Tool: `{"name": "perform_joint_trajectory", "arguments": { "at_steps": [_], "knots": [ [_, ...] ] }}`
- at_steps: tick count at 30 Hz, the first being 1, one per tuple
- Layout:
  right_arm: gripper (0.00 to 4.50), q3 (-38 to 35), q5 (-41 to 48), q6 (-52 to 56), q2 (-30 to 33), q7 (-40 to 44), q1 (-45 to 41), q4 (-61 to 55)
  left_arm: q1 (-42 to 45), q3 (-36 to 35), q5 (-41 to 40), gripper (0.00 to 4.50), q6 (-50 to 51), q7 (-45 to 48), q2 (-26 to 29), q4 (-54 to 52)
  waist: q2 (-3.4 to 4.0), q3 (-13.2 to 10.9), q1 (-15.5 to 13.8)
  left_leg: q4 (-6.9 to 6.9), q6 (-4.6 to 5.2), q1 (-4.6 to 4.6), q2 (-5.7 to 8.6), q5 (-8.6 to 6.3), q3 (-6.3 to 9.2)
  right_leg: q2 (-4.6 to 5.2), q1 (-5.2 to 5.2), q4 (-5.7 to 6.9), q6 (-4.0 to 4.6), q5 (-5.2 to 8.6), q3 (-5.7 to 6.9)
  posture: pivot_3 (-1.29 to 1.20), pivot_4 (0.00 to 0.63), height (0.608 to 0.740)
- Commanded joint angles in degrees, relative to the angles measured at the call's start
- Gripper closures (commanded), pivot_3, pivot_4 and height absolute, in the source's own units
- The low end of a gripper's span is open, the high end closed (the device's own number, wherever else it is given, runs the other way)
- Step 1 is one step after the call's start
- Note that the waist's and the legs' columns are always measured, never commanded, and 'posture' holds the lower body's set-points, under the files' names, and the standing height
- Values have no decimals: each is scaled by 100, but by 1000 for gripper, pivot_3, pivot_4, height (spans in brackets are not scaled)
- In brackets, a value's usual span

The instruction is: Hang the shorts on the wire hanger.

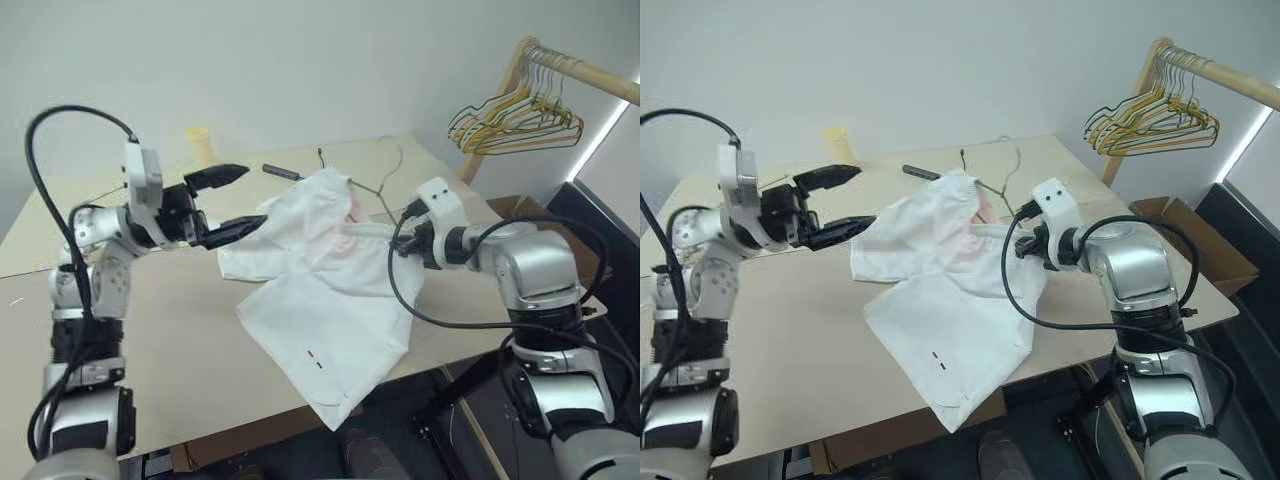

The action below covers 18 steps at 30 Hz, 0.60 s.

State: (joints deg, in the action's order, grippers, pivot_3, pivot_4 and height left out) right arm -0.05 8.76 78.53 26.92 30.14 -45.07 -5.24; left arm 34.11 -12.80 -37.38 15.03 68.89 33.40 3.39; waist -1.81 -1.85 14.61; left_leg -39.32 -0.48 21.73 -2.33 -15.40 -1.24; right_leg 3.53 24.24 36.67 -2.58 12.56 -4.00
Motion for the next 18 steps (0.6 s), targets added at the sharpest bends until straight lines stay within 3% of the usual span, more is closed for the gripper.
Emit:
{"name": "perform_joint_trajectory", "arguments": {
  "at_steps": [1, 5, 7, 18],
  "knots": [
    [4480, -702, -569, 499, -232, -1148, -402, 264, -90, -217, -485, 0, 230, -420, -211, -557, 0, 0, 35, -1, 0, -2, 1, 0, 0, 1, -4, 0, -1, 0, -3, -250, 0, 740],
    [4480, -1202, -1069, 966, -579, -2124, -808, 564, -227, -84, -485, 0, 293, -606, -350, -759, 7, 2, 111, -1, 0, -9, 10, 0, -2, 4, -2, 2, -3, 2, -11, -259, 0, 740],
    [4480, -1083, -1526, 1161, -597, -2747, -1021, 848, -263, -19, -443, 0, 267, -631, -385, -787, 8, 2, 185, -1, 0, -10, 12, 0, -2, 4, -3, 3, -4, 2, -14, -260, 0, 740],
    [4480, -2427, -2258, 832, -651, -4325, -1719, 1434, -221, 180, -176, 0, 158, -560, -300, -666, 11, 1, 383, -1, 0, -10, 16, 1, 0, 4, -8, -3, -6, 4, -16, -273, 0, 740]
  ]
}}
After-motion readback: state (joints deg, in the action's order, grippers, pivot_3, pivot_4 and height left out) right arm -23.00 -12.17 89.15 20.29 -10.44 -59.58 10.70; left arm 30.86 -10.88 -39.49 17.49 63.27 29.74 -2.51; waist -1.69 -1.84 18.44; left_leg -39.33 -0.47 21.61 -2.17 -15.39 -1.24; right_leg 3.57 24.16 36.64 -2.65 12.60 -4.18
